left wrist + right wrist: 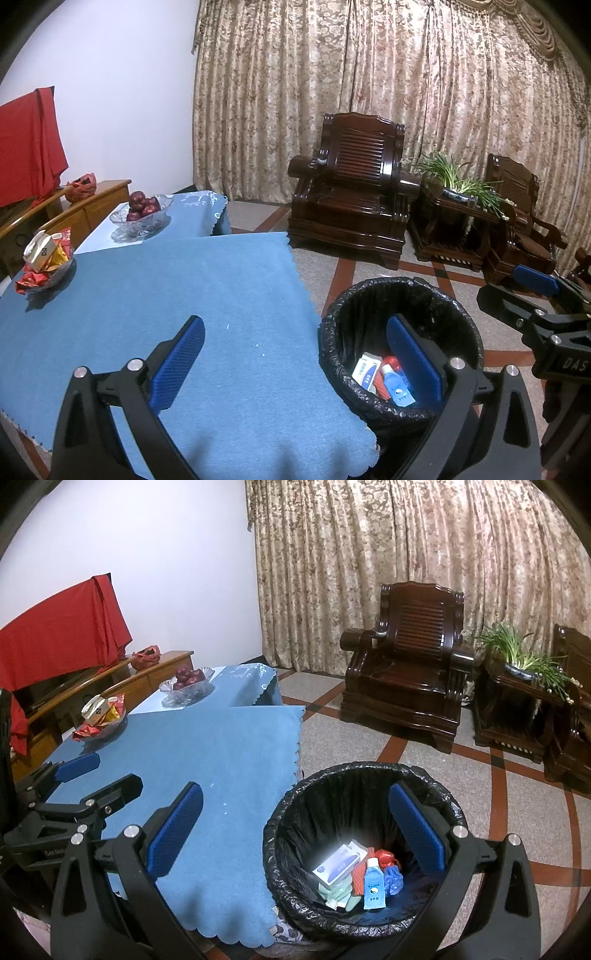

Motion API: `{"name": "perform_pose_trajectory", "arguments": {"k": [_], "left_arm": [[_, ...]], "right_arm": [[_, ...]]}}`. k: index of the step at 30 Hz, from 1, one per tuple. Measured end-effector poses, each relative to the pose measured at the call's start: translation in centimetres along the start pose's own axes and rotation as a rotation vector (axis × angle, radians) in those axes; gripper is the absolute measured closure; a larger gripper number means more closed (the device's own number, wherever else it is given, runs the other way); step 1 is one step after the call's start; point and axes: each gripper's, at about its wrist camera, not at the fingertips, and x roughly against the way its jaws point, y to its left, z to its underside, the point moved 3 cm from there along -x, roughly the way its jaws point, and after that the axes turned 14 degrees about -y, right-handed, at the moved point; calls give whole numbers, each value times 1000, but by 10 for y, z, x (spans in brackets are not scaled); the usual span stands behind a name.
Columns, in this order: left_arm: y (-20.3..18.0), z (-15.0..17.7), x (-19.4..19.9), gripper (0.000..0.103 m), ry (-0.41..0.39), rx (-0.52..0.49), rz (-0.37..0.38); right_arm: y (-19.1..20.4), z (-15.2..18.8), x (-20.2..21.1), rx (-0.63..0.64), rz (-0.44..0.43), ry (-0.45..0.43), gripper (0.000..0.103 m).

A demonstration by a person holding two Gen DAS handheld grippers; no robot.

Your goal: Collect trash

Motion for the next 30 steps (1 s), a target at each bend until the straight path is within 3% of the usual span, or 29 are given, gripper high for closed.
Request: {"name": "perform_pose_trajectory", "arguments": {"k": [30], "left_arm": [[2, -1, -1, 6, 3, 1, -1]], "right_arm": [[1, 1, 0, 1, 1, 0, 5]]}}
